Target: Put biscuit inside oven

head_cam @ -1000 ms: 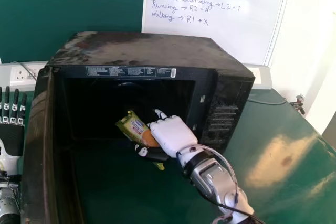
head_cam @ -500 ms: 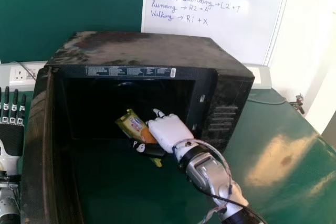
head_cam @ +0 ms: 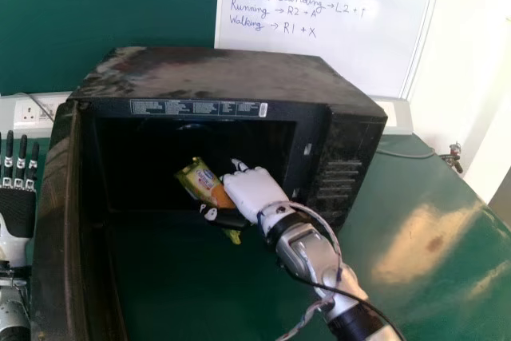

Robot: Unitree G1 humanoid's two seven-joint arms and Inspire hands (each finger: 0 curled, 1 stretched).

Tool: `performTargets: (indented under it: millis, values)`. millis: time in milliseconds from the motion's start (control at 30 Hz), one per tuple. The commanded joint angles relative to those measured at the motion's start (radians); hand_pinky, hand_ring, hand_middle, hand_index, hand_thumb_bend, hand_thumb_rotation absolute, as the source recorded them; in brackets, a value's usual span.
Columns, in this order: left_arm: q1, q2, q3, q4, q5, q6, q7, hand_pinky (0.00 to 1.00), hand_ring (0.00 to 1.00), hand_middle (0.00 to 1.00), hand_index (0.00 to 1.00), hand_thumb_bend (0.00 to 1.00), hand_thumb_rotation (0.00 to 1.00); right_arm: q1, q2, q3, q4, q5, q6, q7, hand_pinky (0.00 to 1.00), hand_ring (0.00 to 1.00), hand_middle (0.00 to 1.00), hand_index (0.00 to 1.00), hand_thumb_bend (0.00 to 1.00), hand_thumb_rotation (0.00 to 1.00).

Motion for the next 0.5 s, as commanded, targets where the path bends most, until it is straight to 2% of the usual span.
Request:
performTargets:
  millis: [0, 167, 300, 467]
  values:
    - [0.053, -0.040, -0.001, 0.045, 0.006, 0.011, 0.005, 0.00, 0.00, 0.48, 0.49, 0.51, 0.00, -0.035, 0.011, 0.007, 0.022, 0.015, 0.002, -0.034, 0.54, 0.56, 0.48, 0.52, 0.52, 0.00]
    - [0.056, -0.047, 0.000, 0.030, 0.007, 0.006, 0.020, 0.00, 0.00, 0.48, 0.49, 0.51, 0.00, -0.065, 0.019, 0.016, 0.080, 0.026, -0.006, -0.068, 0.53, 0.54, 0.47, 0.53, 0.52, 0.00]
    - [0.053, -0.038, -0.001, 0.046, 0.003, 0.014, -0.007, 0.00, 0.00, 0.48, 0.49, 0.51, 0.00, -0.097, 0.031, 0.023, 0.123, 0.037, -0.004, -0.069, 0.55, 0.55, 0.47, 0.54, 0.52, 0.00]
    - [0.051, -0.037, 0.001, 0.052, 0.008, 0.006, -0.005, 0.00, 0.00, 0.48, 0.49, 0.51, 0.00, -0.139, 0.049, 0.039, 0.196, 0.050, -0.005, -0.099, 0.55, 0.56, 0.46, 0.54, 0.52, 0.00]
